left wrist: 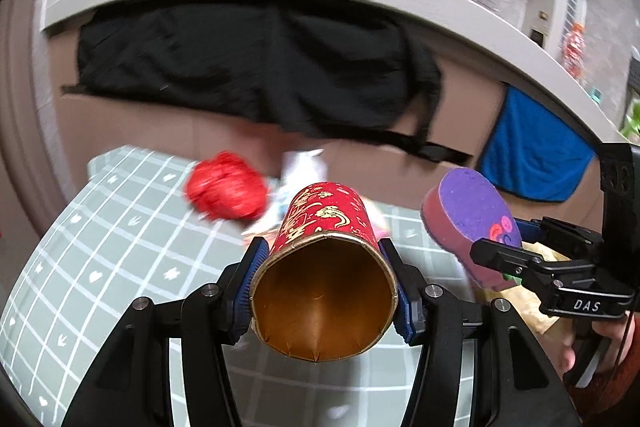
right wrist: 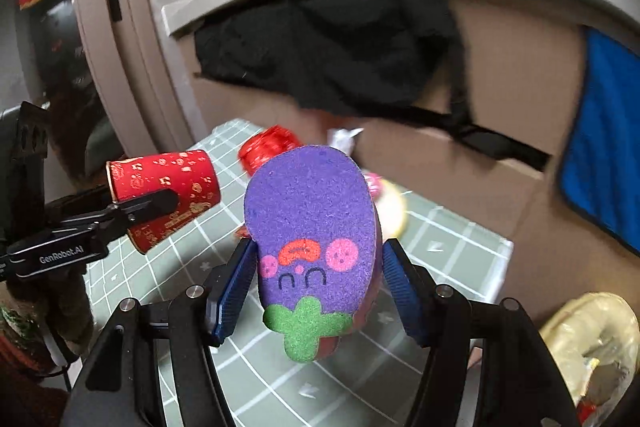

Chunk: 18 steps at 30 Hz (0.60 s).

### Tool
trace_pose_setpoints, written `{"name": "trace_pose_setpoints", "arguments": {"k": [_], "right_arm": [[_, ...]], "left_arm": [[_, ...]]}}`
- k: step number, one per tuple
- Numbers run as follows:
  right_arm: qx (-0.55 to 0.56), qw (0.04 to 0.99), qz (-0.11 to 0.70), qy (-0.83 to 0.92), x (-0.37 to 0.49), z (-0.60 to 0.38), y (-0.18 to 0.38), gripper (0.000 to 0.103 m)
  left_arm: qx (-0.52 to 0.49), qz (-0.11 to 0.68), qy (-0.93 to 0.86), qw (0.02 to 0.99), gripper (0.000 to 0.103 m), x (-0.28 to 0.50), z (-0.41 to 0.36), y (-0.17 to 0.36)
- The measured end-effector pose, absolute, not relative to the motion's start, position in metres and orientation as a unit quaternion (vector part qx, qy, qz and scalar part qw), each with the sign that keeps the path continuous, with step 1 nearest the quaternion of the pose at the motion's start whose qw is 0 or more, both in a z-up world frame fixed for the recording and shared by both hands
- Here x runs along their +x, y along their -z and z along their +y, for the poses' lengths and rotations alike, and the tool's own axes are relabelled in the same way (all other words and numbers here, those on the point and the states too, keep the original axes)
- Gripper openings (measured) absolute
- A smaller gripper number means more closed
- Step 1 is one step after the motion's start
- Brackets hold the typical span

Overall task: Collect trash
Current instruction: 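Carry the red cup and purple sponge over the bin with both tools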

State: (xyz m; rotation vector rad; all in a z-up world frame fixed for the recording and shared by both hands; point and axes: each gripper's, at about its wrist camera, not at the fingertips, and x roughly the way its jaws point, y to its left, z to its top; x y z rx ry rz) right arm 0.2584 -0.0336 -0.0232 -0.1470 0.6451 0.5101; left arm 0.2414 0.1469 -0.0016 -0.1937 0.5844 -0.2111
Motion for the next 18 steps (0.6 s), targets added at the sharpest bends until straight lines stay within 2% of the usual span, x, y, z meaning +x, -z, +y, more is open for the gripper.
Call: {"name": "trace_pose_setpoints", "arguments": {"k": [10, 18], "right_arm": [[-0.057, 0.956, 0.252, -0.139, 0.217, -0.153, -0.004, 0.062], [-0.008, 0.967, 0.252, -0.044, 0.190, -0.259, -0.009, 0.062]], "left_arm": [[-0.058, 0.267, 0.183, 0.944, 0.056, 0.264, 0.015, -0.022], [-0.021, 0.279, 0.262, 0.924, 0.056, 0.269, -0.097, -0.012]]}}
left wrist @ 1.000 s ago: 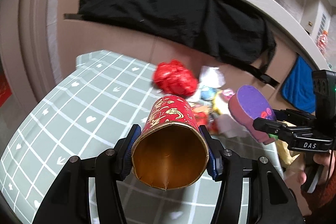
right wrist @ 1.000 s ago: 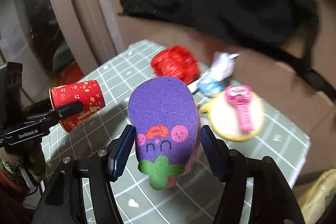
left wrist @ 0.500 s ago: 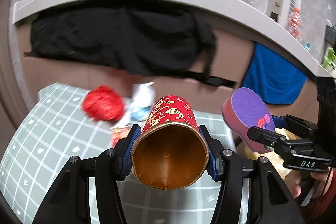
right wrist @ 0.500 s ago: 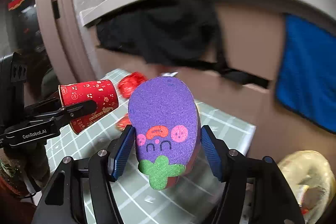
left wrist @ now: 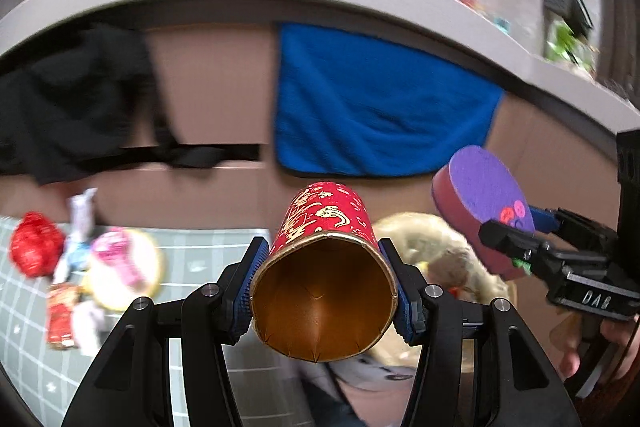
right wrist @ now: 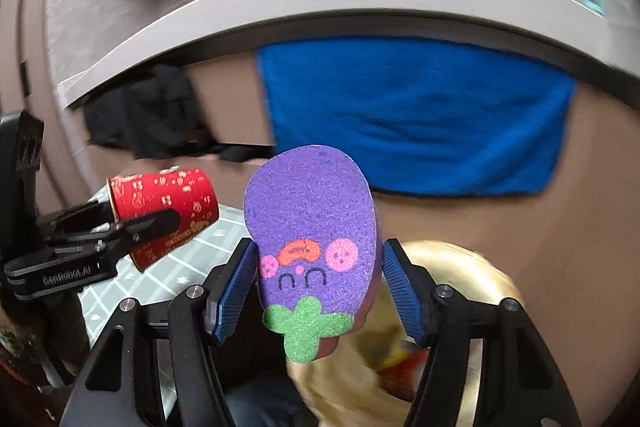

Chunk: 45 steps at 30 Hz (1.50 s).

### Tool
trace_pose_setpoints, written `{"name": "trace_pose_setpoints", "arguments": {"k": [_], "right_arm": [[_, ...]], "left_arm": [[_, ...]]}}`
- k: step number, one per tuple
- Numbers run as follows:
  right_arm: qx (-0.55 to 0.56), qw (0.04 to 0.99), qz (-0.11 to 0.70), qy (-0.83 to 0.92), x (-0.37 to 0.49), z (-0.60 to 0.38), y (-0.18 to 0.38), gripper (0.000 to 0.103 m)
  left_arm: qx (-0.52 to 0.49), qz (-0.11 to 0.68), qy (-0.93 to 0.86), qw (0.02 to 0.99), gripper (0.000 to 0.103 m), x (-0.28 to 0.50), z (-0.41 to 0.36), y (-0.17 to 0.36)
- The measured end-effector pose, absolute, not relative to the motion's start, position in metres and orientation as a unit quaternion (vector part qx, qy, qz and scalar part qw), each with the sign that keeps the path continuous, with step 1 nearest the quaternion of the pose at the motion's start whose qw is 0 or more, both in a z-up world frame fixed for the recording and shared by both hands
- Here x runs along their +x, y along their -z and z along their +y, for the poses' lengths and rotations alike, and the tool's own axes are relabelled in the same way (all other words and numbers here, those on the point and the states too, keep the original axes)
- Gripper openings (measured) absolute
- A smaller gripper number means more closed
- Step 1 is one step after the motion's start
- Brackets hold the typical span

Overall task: Collect trash
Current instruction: 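Carry the red cup and purple sponge over the bin with both tools, then open both tools to drop the cup and sponge into the bin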

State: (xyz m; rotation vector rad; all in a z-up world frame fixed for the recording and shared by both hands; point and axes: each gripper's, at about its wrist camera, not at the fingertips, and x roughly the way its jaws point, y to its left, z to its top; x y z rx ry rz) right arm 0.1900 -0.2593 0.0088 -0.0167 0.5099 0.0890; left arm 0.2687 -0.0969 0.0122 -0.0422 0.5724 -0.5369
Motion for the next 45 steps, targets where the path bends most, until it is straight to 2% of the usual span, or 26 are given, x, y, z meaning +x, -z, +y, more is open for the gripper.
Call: {"name": "trace_pose_setpoints", "arguments": {"k": [5, 11, 29, 39, 45], "right_arm": [[0.028, 0.966, 0.256, -0.008, 0.179, -0.310, -0.004, 0.062], [0.060, 0.962, 0.266, 0.009, 0.179, -0.348, 0.008, 0.062], [0.080, 0.951, 0.296, 0.019, 0.187, -0.370, 0.035, 0.062], [0.129, 0.933, 0.334, 0.017, 0.204, -0.395, 0.065, 0.062], [0.144, 0.923, 0.355, 0.018, 0.216, -0.406, 0.081, 0.062]], "left_arm": [[0.002, 0.291, 0.284, 0.913, 0.056, 0.266, -0.144, -0.004], [0.015, 0.299, 0.286, 0.910, 0.056, 0.265, -0.166, 0.001], [0.016, 0.339, 0.298, 0.892, 0.056, 0.284, -0.196, 0.033], [0.005, 0.400, 0.314, 0.861, 0.056, 0.310, -0.214, 0.072], [0.013, 0.400, 0.327, 0.856, 0.056, 0.313, -0.223, 0.075]]}}
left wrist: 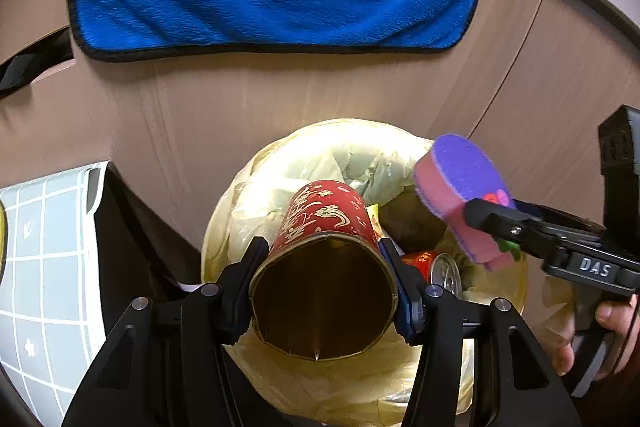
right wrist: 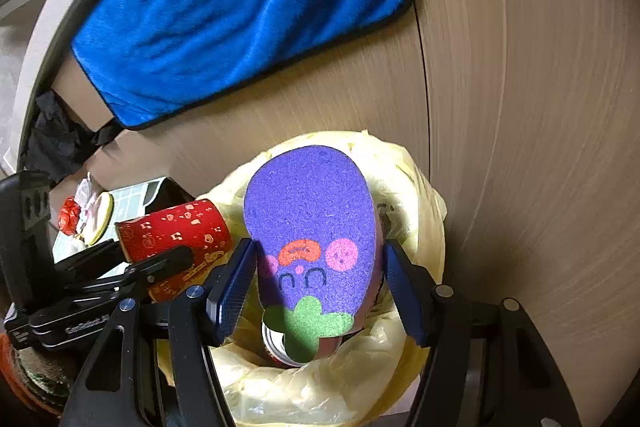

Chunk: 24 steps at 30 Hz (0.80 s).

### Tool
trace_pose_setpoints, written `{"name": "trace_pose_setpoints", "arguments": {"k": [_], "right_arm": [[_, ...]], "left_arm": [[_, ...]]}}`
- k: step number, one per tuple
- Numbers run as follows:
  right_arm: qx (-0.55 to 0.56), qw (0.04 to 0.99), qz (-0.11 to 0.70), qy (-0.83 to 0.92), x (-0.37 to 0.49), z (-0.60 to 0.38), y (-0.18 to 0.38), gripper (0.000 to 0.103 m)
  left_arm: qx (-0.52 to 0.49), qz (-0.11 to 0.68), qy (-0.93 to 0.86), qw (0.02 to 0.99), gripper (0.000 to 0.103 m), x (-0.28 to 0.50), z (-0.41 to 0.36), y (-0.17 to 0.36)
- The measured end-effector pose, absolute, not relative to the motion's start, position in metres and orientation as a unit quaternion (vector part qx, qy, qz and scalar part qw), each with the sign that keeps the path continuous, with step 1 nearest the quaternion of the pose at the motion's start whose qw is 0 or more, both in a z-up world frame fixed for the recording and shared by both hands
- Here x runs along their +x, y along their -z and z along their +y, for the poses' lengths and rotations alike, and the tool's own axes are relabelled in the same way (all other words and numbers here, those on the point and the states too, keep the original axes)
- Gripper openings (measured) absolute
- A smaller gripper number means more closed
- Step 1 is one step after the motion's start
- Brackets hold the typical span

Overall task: Collect trash
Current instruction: 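Open both tools to drop the cup and sponge into the bin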

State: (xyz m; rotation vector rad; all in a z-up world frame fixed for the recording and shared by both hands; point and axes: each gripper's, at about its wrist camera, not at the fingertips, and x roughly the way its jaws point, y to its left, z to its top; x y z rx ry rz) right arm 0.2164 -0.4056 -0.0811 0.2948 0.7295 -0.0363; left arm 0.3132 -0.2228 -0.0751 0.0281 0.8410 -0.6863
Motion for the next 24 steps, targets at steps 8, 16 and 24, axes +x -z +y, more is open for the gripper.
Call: {"name": "trace_pose_setpoints", "arguments": {"k": [8, 16, 24], "right_arm": [[0.156, 0.917, 0.367, 0.019, 0.229, -0.410, 0.093, 0.063], [0.177, 0.924, 0.340, 0.024, 0.221, -0.418, 0.086, 0.064], [0.154, 0.934, 0.319, 0.040, 0.206, -0.410, 0.066, 0.068]], "left_arm": [[-0.006, 0.407, 0.358, 0.840, 0.065, 0.323, -0.226, 0.080], [-0.042, 0.392, 0.383, 0.835, 0.073, 0.320, -0.215, 0.064], [-0.057, 0.358, 0.343, 0.866, 0.074, 0.317, -0.176, 0.033]]}}
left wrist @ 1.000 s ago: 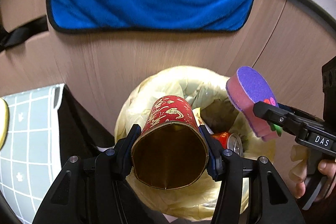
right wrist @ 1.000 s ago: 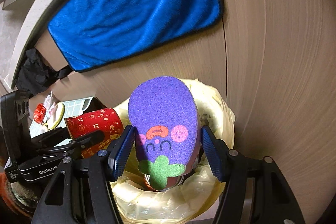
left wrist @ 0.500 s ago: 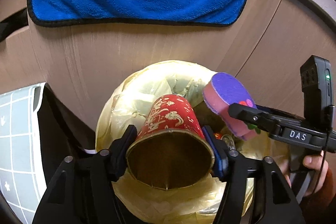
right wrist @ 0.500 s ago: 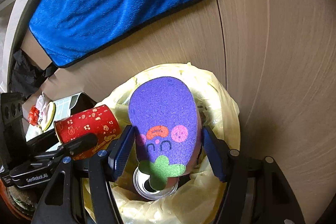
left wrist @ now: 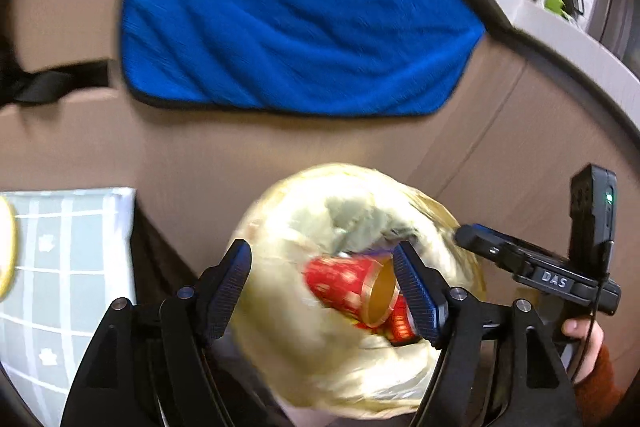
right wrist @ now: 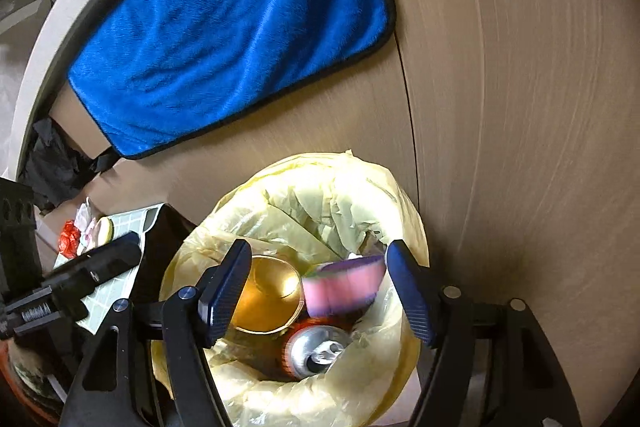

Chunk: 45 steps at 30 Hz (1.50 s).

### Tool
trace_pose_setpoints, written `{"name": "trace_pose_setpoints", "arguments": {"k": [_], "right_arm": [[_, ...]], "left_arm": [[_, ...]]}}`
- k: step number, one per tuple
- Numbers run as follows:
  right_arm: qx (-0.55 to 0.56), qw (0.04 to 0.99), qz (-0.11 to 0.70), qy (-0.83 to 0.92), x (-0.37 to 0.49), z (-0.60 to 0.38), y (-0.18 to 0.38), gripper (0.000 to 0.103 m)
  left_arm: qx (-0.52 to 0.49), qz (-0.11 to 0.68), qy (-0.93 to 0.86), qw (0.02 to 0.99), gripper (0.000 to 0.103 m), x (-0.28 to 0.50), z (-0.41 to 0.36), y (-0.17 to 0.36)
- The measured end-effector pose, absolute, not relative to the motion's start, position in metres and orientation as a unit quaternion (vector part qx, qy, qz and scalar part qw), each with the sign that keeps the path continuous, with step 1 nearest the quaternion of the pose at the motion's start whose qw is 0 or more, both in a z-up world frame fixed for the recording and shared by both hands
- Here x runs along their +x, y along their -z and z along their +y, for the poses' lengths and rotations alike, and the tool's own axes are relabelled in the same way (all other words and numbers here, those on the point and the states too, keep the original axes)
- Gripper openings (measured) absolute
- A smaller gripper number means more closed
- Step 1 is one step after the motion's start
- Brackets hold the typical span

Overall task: Collect trash
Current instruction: 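Open both tools to drop the cup and sponge into the bin, then move both tools back over the table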

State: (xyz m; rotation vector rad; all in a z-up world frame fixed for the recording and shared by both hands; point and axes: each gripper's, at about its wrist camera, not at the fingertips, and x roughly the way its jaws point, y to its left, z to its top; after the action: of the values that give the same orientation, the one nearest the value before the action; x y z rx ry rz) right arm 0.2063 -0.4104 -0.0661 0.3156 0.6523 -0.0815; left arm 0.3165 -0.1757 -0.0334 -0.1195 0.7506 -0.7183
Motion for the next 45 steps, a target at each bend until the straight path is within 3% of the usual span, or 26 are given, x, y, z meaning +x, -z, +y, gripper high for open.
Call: {"name": "trace_pose_setpoints", "arguments": {"k": [14, 25, 31, 45], "right_arm": [[0.065, 0.959, 0.274, -0.013, 0.196, -0.306, 0.023, 0.068], [0.012, 0.954, 0.286, -0.085, 0.235, -0.174, 0.015, 0.068], [0.023, 0.940, 0.316, -0.123, 0.258, -0.125, 0.026, 0.068], [-0.018, 0.914, 0.369, -0.169, 0.296, -0.056, 0.059, 0.068]], "left_arm": [[-0.016, 0.288, 0.193, 0.938, 0.074, 0.289, -0.020, 0.020], [-0.108, 0.308, 0.090, 0.941, 0.075, 0.330, 0.152, 0.044], [-0.211, 0.311, 0.029, 0.926, 0.075, 0.382, 0.234, 0.064], [-0.293, 0.384, 0.030, 0.875, 0.076, 0.443, 0.268, 0.109]]}}
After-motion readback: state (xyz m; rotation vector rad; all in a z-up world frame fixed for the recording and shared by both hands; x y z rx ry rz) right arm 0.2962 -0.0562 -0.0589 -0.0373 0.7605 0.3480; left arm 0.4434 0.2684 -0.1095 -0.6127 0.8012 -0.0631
